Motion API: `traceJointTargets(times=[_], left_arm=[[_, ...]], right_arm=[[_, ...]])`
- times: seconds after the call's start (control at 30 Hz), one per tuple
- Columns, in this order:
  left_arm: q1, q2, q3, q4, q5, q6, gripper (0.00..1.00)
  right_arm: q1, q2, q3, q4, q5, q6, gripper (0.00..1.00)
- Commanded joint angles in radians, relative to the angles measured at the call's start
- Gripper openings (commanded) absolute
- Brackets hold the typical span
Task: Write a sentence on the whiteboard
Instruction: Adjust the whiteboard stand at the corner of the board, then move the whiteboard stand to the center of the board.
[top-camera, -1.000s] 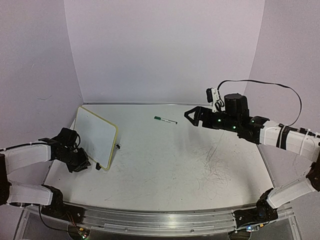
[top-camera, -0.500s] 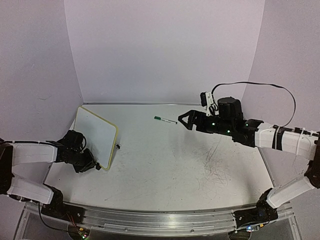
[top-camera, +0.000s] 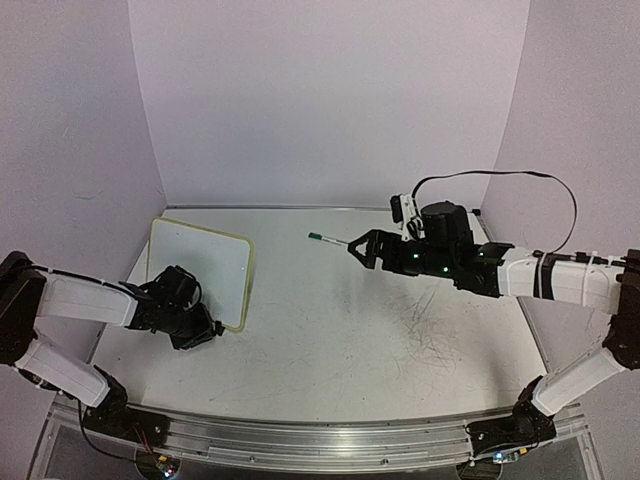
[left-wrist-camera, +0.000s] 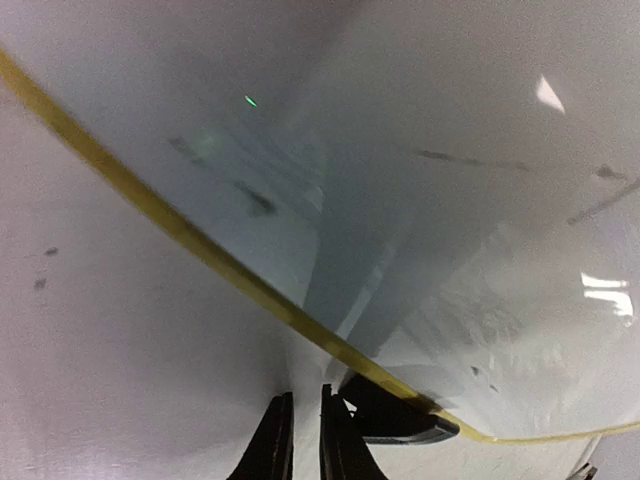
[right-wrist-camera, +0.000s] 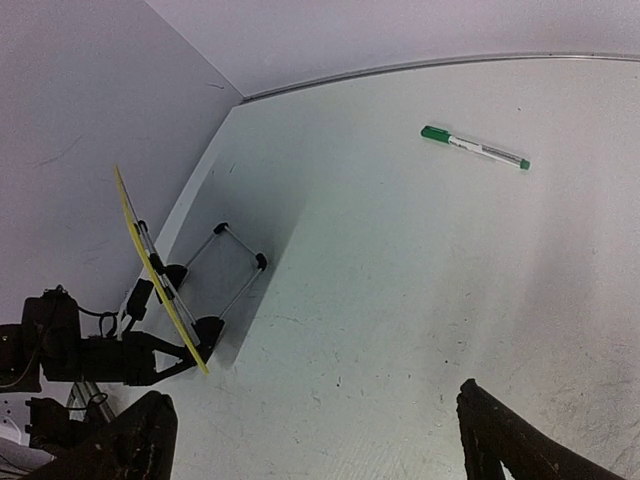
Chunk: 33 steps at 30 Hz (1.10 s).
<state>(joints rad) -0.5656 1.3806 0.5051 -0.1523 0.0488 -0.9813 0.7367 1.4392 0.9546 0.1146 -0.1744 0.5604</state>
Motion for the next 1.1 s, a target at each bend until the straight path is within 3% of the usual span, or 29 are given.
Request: traceJointTargets(times=[0.0,0.13,0.3,0.43,0.6,0.77,1.07], left_arm=[[-0.080,0.111,0.119,0.095,-0.026,-0.029,0.10],[-0.116,0.180,0.188,0.108,-0.034,-0.008,0.09],[-0.131,0.128,0.145,0.100,-0.040,0.007,0.13],[-0.143,-0.024,0.066,0.037,-0.047,0.021,0.24],[-0.145,-0.281,0.053,-0.171,-0.123,0.067,0.40],[-0.143,-0.430,0.158,-0.317,-0.175,0.134,0.51],[-0.143,-0.478,0.348,-0.352,-0.267,0.282,0.62]], right_arm=[[0.019,0.042,0.040,0.023,0.038,0.022,0.98],[0.051,0.100,0.079,-0.020,0.073,0.031,0.98],[0.116,0.195,0.132,-0.036,0.116,0.052,0.98],[0.193,0.300,0.220,-0.065,0.180,0.093,0.98],[0.289,0.452,0.374,-0.102,0.238,0.106,0.98],[0.347,0.621,0.534,-0.106,0.152,0.123,0.82],[0.451,0.848,0.722,-0.113,0.209,0.179,0.59]])
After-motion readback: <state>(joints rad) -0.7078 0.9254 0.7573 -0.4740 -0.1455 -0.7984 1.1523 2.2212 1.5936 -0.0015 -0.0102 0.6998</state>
